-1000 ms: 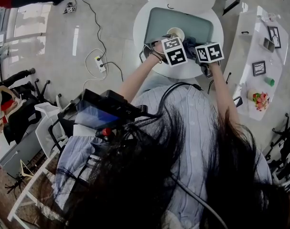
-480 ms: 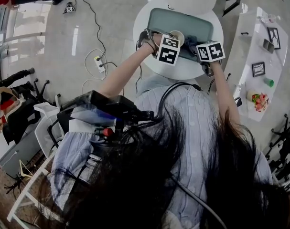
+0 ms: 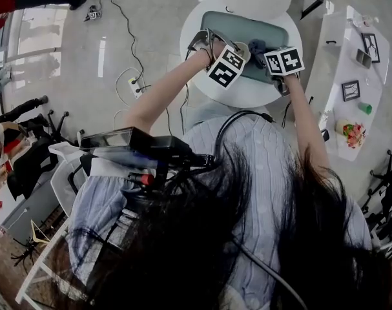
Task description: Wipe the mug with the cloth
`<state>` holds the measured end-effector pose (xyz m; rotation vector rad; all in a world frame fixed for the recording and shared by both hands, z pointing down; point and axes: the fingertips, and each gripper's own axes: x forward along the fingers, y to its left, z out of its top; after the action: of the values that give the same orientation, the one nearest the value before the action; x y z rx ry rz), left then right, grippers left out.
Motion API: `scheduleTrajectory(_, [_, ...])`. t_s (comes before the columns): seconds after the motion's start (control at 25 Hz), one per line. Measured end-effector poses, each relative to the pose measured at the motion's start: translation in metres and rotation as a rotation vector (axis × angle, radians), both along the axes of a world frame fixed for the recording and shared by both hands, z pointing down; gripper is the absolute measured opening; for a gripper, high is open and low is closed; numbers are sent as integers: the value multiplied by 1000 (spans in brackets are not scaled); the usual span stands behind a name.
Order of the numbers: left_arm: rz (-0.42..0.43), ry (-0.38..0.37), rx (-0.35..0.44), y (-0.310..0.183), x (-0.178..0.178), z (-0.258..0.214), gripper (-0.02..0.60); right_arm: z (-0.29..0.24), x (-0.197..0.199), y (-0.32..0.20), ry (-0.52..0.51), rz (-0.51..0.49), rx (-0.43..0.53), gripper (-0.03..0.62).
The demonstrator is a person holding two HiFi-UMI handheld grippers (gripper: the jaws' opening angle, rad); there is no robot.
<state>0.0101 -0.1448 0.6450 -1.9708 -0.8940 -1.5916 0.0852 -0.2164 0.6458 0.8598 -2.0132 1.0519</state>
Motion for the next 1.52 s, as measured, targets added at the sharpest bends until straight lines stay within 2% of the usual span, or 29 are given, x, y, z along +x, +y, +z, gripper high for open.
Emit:
scheduleTrajectory(0.28, [58,2,-11,0,-2,1,40,-1,-12,-17,3,1,16,95])
scheduleTrajectory(0.52, [46,43,-3,0,-1,2,40,0,-13,-20,7,13,13,95])
scheduleTrajectory(0.6, [12,67,-8,-1,0,2,40,1,-10,-20,9,27,19,95])
scheduleTrajectory(0.8, [-187,141,-76,-5,4,-9,40,-5,-3,-18,-6,109,32,96])
scheduleTrajectory(1.0, [-471,309,-185,-12,12,-44,40,-21,2,-12,-27,182,70,96])
scheduleTrajectory(1.12, [-591,405,-186,-24,16,-62,40,-34,6,-9,-56,246,106,95])
scheduleTrajectory(1.28, [-732,492,-203,-29,22,-74,40,-50,12,-1,-105,341,149,95])
scheduleTrajectory(1.52, [-916,568,-206,-32,31,-76,40,-67,22,16,-138,432,201,95])
